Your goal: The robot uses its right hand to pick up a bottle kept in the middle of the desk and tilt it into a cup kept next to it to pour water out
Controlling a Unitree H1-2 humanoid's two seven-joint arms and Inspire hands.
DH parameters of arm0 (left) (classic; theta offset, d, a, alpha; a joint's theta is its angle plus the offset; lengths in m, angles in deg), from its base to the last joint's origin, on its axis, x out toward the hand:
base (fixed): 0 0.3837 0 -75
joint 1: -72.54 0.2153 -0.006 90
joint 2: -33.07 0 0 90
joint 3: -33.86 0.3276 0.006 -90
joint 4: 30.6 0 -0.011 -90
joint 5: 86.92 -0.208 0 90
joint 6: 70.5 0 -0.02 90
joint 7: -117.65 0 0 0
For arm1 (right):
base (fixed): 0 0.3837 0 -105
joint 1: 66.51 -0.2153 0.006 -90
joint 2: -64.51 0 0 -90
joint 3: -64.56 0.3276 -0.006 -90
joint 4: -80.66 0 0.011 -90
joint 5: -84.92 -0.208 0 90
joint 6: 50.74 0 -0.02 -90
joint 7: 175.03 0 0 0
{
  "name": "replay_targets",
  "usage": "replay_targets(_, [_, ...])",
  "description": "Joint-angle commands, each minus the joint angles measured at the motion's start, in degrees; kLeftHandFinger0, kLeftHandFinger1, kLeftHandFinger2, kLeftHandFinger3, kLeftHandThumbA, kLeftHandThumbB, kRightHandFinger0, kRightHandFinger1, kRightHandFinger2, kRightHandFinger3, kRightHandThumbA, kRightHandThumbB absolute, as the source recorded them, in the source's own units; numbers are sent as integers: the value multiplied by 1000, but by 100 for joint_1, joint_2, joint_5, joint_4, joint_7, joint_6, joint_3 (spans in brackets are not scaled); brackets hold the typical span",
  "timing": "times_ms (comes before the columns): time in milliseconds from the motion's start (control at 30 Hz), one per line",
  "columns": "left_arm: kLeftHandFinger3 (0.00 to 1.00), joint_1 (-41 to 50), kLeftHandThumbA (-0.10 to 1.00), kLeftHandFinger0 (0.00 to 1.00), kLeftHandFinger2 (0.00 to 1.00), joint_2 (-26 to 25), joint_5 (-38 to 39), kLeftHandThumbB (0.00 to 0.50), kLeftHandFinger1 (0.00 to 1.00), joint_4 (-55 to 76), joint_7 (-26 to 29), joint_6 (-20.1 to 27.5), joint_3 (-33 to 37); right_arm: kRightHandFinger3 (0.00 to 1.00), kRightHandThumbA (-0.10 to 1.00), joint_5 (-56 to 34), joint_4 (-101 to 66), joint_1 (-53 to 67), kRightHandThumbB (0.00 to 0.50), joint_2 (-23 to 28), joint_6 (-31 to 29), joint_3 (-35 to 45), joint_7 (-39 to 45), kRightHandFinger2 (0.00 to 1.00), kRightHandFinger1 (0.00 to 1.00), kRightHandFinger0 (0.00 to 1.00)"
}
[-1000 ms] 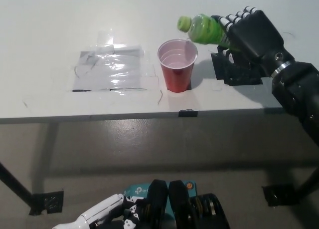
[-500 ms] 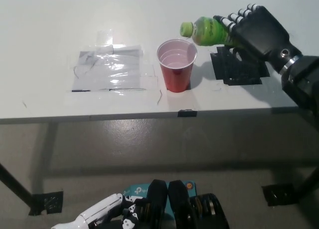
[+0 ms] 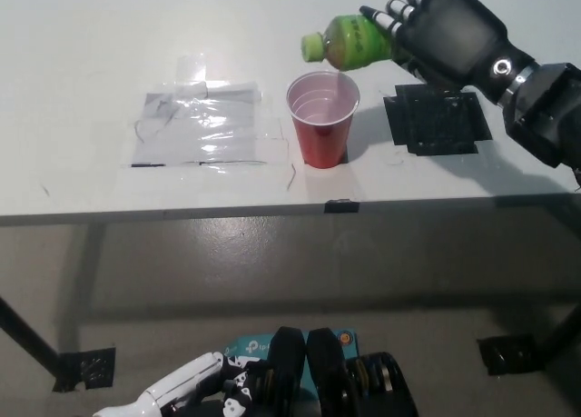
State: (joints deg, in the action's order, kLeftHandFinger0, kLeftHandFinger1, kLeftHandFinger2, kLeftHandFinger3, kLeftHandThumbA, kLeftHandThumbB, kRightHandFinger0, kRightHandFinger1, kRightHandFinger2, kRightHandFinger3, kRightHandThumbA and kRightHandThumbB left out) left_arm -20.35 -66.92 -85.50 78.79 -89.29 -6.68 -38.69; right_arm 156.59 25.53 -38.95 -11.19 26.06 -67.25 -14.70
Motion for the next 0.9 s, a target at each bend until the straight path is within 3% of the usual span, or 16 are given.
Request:
replay_targets(0, [972, -82, 1000, 893, 907, -187, 32, 500, 950, 101, -105, -74, -93, 249, 11, 370, 18, -643, 136, 120, -162, -68, -607, 33, 0, 492])
replay_targets(100, [966, -75, 1000, 891, 910, -185, 22, 500, 950, 106, -90, -75, -94, 242, -2, 430, 62, -695, 125, 187, -276, -132, -719, 58, 3, 501])
replay_targets(167, [966, -71, 1000, 890, 911, -191, 2, 500, 950, 98, -84, -74, -93, 260, -38, 417, 69, -706, 166, 232, -333, -131, -738, 61, 0, 501])
replay_targets(267, [965, -52, 1000, 889, 916, -193, 6, 500, 953, 114, -66, -74, -120, 256, -65, 466, 47, -735, 178, 306, -355, -114, -670, 73, 20, 561])
replay_targets(333, [963, -52, 1000, 885, 914, -191, 10, 500, 951, 103, -75, -65, -123, 275, -74, 438, -43, -707, 163, 359, -366, -63, -462, 97, 43, 591])
replay_targets(433, [958, -57, 1000, 883, 912, -192, 15, 500, 950, 77, -89, -39, -124, 241, -89, 483, -35, -699, 180, 385, -362, -42, -525, 95, 32, 562])
replay_targets(533, [959, -56, 1000, 881, 914, -189, -5, 500, 949, 96, -78, -62, -117, 325, -54, 527, -79, -695, 204, 413, -338, -34, -435, 89, 16, 569])
replay_targets(567, [951, -53, 1000, 874, 904, -177, -8, 500, 935, 106, -64, -71, -119, 308, -69, 500, -35, -704, 213, 406, -401, -29, -547, 50, 0, 521])
replay_targets(867, [954, -53, 1000, 864, 906, -184, -21, 500, 933, 125, -70, -73, -120, 288, -65, 503, 74, -722, 150, 367, -520, -33, -581, 12, 0, 509])
